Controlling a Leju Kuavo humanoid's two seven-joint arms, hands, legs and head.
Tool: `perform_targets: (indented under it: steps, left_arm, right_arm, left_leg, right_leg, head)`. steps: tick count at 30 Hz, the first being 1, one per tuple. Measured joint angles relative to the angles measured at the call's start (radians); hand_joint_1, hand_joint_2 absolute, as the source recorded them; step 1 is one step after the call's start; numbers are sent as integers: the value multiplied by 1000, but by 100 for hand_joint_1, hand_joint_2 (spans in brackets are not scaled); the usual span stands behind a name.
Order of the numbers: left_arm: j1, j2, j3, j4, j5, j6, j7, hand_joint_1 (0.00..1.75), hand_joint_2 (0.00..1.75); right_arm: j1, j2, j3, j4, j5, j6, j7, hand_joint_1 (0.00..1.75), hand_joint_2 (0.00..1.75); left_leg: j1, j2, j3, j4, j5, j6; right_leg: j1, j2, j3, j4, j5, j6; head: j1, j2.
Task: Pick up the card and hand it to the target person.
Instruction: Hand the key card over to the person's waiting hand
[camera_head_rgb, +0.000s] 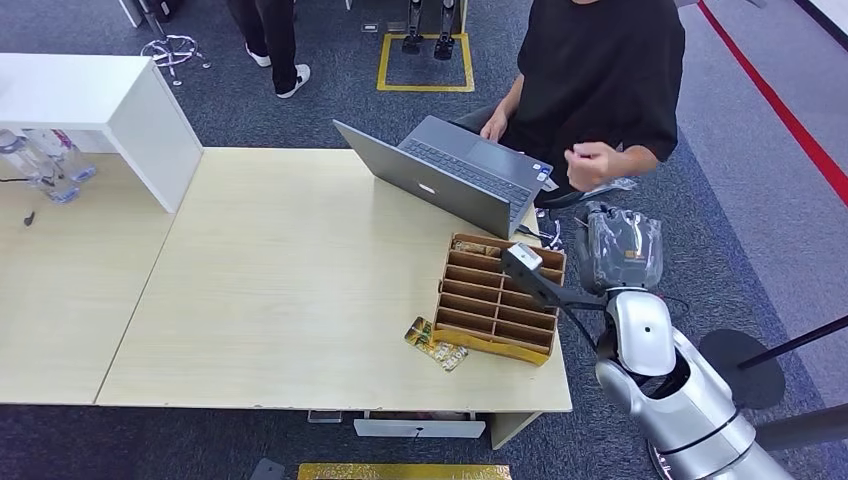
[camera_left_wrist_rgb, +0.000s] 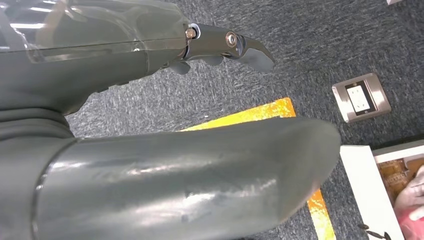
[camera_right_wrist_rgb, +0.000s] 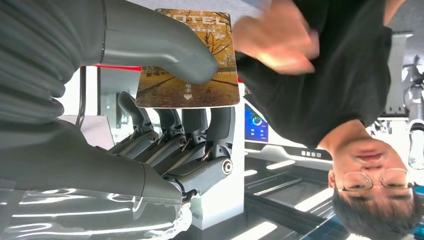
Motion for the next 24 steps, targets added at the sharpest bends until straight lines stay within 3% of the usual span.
perform_targets:
  steps: [17,18,19,22,24]
  left_arm:
    - [-13,-3,-38,0,0,-2,13,0,0]
    - [-13,-4,-38,0,0,-2,13,0,0]
    - [-13,-5,-39,0,0,-2,13,0,0]
    - [-13,-7,-42,0,0,-3,13,0,0]
    - [-13,-8,-45,0,0,-3,13,0,0]
  right_arm:
    - [-54,-28,3,107,-19,-25,0,138,175]
    - [-54,-29,3,111,-19,-24,0,130,175]
    - [-54,-30,3,116,-19,-22,0,108,175]
    - [-53,-32,4,130,-19,-13,0,17,175]
    - [-53,-33,5,140,-20,-4,0,0,175]
  left_leg:
    - [0,0,0,0,0,0]
    - [0,0,0,0,0,0]
    - [0,0,0,0,0,0]
    - [0,0,0,0,0,0]
    - [0,0,0,0,0,0]
  right_leg:
    - [0,0,0,0,0,0]
    - [0,0,0,0,0,0]
    - [0,0,0,0,0,0]
    - [0,0,0,0,0,0]
    - [0,0,0,0,0,0]
  head:
    - [0,0]
    - [0,0]
    - [0,0]
    - [0,0]
    - [0,0]
